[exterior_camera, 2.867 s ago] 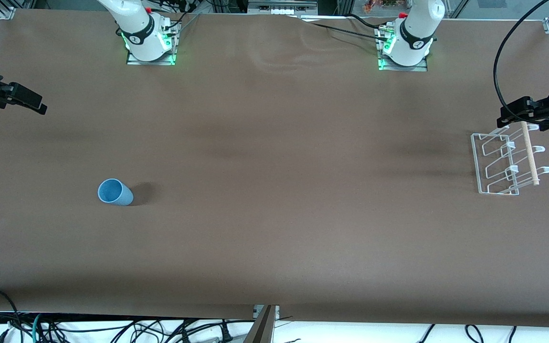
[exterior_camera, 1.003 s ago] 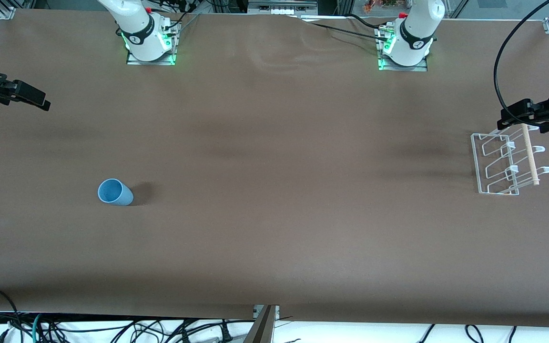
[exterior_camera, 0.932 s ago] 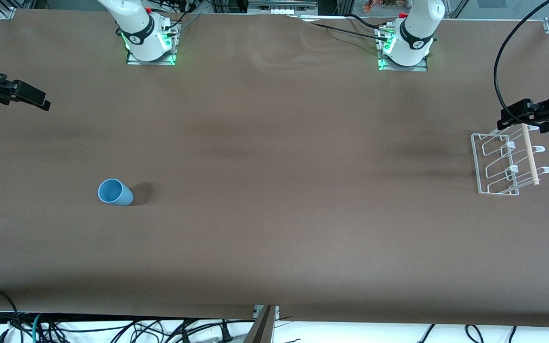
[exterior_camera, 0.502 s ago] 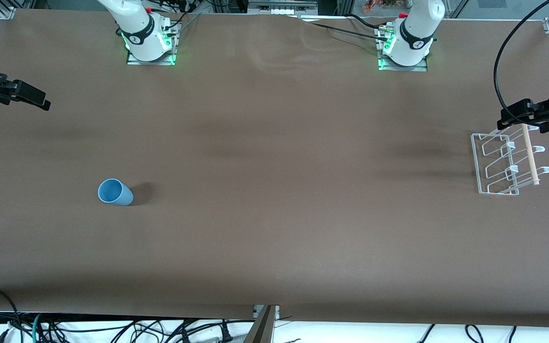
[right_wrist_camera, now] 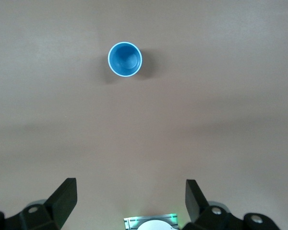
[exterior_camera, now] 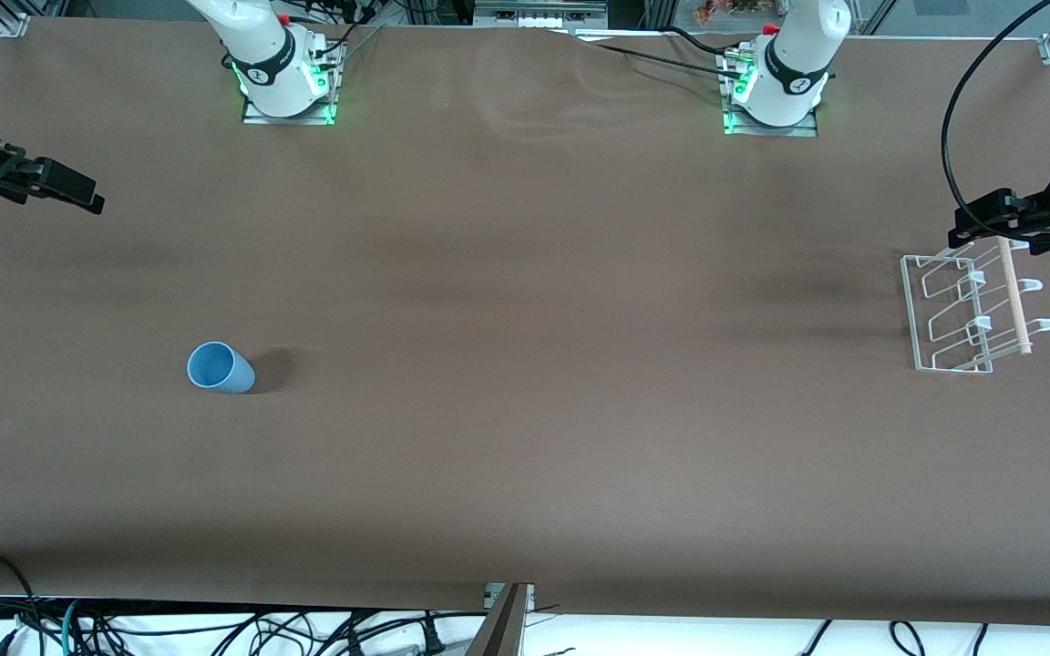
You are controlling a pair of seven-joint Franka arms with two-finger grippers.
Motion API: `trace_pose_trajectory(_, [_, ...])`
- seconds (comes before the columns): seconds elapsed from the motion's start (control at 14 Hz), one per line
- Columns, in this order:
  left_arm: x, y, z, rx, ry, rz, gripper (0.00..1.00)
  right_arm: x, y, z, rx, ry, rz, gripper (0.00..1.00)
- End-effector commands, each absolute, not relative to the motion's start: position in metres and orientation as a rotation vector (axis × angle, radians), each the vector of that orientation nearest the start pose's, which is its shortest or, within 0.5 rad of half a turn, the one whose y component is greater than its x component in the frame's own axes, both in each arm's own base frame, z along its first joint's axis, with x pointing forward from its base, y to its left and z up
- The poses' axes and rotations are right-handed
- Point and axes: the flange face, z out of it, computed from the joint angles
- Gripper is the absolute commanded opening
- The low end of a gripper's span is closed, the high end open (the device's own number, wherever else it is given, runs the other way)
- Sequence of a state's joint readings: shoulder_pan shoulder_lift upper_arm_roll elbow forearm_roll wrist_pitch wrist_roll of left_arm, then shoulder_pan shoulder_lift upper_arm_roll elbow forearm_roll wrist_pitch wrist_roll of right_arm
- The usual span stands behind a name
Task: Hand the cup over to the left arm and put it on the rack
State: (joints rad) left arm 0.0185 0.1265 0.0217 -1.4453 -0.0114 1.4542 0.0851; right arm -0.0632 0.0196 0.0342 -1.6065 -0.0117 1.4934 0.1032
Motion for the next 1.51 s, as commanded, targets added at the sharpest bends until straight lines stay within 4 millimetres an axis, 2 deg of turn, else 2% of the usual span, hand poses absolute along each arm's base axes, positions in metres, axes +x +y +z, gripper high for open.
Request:
trace_pose_trajectory(0.0, [0.584,0.019,0.606,-3.153,0.057,0.176,1.00,0.569,-0.023,0.577,-3.181,0.201,0.171,1.00])
trace_pose_trajectory(0.14, [0.584,0.018,0.607,-3.153,0.060,0.171,1.00,0.586,-0.023,0.560,-3.185,0.165,0.123,1.00])
trace_pose_trajectory(0.5, [0.584,0.018,0.606,-3.153,0.060,0.176,1.00,0.638,-0.021,0.467,-3.181,0.028,0.110,1.00])
trace_pose_trajectory(0.79, [0.584,0.017,0.607,-3.153,0.062,0.173,1.00,0.661,-0.022,0.401,-3.176,-0.022,0.096,1.00])
trace_pose_trajectory(0.93, [0.584,0.017,0.606,-3.153,0.062,0.176,1.00,0.659,-0.023,0.356,-3.171,-0.023,0.139,1.00])
trace_pose_trajectory(1.08, [0.584,0.016,0.607,-3.153,0.064,0.173,1.00,0.649,-0.025,0.325,-3.171,-0.024,0.135,1.00])
trace_pose_trajectory(1.36, [0.584,0.016,0.607,-3.155,0.065,0.173,1.00,0.647,-0.031,0.299,-3.170,-0.011,0.145,0.99])
trace_pose_trajectory(1.43, [0.584,0.015,0.607,-3.155,0.072,0.173,1.00,0.647,-0.030,0.294,-3.169,-0.014,0.154,0.94])
